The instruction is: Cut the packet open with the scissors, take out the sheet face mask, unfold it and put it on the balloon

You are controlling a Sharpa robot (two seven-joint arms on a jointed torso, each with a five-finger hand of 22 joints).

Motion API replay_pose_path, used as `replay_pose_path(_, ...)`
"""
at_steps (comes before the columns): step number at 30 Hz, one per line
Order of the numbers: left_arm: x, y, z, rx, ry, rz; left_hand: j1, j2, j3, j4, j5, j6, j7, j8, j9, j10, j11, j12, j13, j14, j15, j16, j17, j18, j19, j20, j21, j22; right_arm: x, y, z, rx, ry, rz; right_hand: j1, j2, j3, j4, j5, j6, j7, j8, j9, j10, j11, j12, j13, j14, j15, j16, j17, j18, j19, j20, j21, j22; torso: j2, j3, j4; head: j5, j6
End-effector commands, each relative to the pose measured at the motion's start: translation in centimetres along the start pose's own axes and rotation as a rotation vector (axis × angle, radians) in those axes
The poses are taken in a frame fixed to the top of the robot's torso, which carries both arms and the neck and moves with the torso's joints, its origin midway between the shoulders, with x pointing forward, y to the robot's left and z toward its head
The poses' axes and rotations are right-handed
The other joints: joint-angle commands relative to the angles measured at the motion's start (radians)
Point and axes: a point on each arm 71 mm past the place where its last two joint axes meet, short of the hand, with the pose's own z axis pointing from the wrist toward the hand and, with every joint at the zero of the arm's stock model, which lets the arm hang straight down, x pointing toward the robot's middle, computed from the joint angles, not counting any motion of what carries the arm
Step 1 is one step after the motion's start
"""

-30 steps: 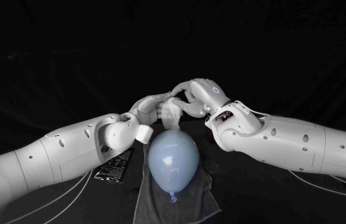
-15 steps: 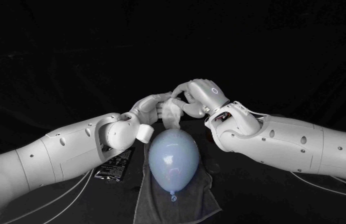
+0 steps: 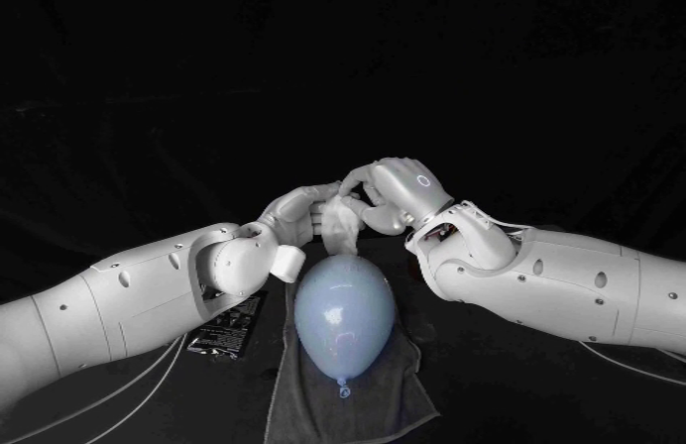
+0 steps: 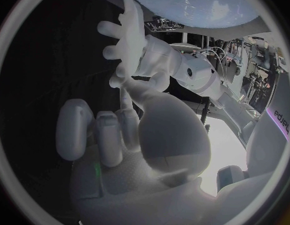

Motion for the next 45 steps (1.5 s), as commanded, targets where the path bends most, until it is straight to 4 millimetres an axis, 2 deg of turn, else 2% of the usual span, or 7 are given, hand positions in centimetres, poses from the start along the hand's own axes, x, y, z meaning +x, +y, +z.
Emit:
replay_pose_path(1, 0.4, -0.2, 0.1, 0.012, 0.020, -0.018, -0.010, 0.000, 0.006, 0.000, 0.006, 0.009, -0.001, 0.003, 0.002, 0.006, 0.000, -0.004, 0.001, 0.001, -0.008, -0.002, 0.001, 0.012, 0.007, -0.003, -0.002, 0.001, 0.2, -0.5, -0.1, 0.027, 0.027, -0.038, -0.004, 0.010, 0.011, 0.001, 0.003, 0.000, -0.004, 0.010, 0.006, 0.048, -0.004, 0.007, 0.176, 0.103, -0.007, 0.007, 0.263, -0.015, 0.015, -0.001, 0.008, 0.192, 0.000, -0.0002, 0.0005, -0.001, -0.002)
replay_pose_path(14, 0.1, -0.3, 0.0, 0.017, 0.010, -0.017, -0.018, 0.000, 0.015, -0.010, 0.006, 0.013, -0.002, 0.004, 0.003, 0.010, -0.002, -0.003, 0.001, 0.003, -0.009, -0.001, 0.001, 0.013, 0.010, -0.003, -0.002, 0.002, -0.1, -1.0, -0.7, 0.040, 0.037, -0.078, -0.036, 0.018, 0.054, 0.023, 0.003, -0.011, -0.019, 0.073, 0.061, 0.061, -0.016, 0.025, 0.196, 0.103, -0.017, 0.007, 0.263, -0.019, 0.022, -0.011, 0.031, 0.197, 0.000, 0.0003, -0.0006, -0.003, -0.003)
replay_pose_path(24, -0.5, -0.4, 0.0, 0.023, -0.013, -0.011, -0.020, 0.001, 0.016, -0.010, 0.006, 0.014, -0.002, 0.005, 0.003, 0.011, -0.002, -0.003, 0.001, 0.003, -0.009, -0.001, 0.001, 0.014, 0.014, -0.003, -0.001, 0.002, -1.1, -1.4, -1.8, 0.050, 0.022, -0.092, -0.059, 0.013, 0.093, 0.029, 0.003, -0.055, -0.025, 0.148, 0.165, 0.073, -0.022, 0.044, 0.215, 0.103, -0.023, 0.007, 0.263, -0.023, 0.029, -0.016, 0.055, 0.203, 0.000, 0.0013, -0.0003, -0.003, -0.005)
replay_pose_path(35, -1.0, -0.4, -0.1, 0.018, -0.029, -0.002, -0.021, 0.001, 0.016, -0.010, 0.006, 0.014, -0.002, 0.005, 0.003, 0.012, -0.002, -0.003, 0.001, 0.003, -0.009, -0.001, 0.001, 0.014, 0.018, -0.003, 0.000, 0.002, -2.2, -1.6, -2.7, 0.037, -0.032, -0.057, -0.072, 0.009, 0.112, 0.038, 0.003, -0.077, -0.027, 0.174, 0.212, 0.071, -0.024, 0.039, 0.213, 0.103, -0.025, 0.007, 0.263, -0.024, 0.029, -0.018, 0.057, 0.203, -0.001, 0.0004, -0.0006, 0.002, -0.006)
replay_pose_path(37, -1.0, -0.4, 0.0, 0.014, -0.029, -0.002, -0.024, 0.001, 0.019, -0.014, 0.006, 0.013, -0.003, 0.004, 0.003, 0.012, -0.002, -0.004, 0.001, 0.002, -0.009, -0.002, 0.001, 0.015, 0.021, -0.003, 0.001, 0.003, -2.4, -1.4, -2.7, 0.018, -0.056, -0.027, -0.076, 0.011, 0.117, 0.046, 0.003, -0.088, -0.025, 0.171, 0.217, 0.063, -0.023, 0.026, 0.203, 0.103, -0.024, 0.007, 0.263, -0.022, 0.027, -0.018, 0.051, 0.201, -0.001, 0.0002, -0.0005, 0.003, -0.005)
replay_pose_path(41, -0.9, -0.3, 0.0, 0.001, -0.027, -0.001, -0.040, -0.003, 0.021, -0.015, 0.006, 0.013, -0.001, 0.003, 0.003, 0.011, -0.001, -0.005, 0.000, 0.000, -0.008, -0.003, 0.001, 0.017, 0.027, -0.003, 0.002, 0.003, -2.3, -0.6, -2.5, -0.032, -0.078, 0.015, -0.108, -0.062, 0.080, 0.075, 0.002, -0.193, 0.022, 0.067, 0.175, 0.052, 0.016, 0.007, 0.190, 0.103, 0.005, 0.007, 0.263, -0.021, 0.019, -0.002, 0.032, 0.196, 0.000, 0.0001, 0.0005, 0.005, -0.004)
replay_pose_path(45, -0.8, -0.2, 0.1, -0.012, -0.023, -0.002, -0.055, -0.004, 0.023, -0.013, 0.006, 0.008, 0.002, -0.002, 0.002, 0.004, 0.002, -0.007, -0.001, -0.002, -0.006, -0.003, 0.001, 0.019, 0.030, -0.003, 0.003, 0.003, -1.8, 0.2, -2.1, -0.070, -0.048, 0.023, -0.088, -0.078, 0.069, 0.082, 0.003, -0.191, 0.038, 0.010, 0.138, 0.051, 0.031, 0.006, 0.191, 0.103, 0.020, 0.007, 0.263, -0.020, 0.017, 0.013, 0.028, 0.195, 0.001, -0.0007, 0.0009, 0.004, -0.006)
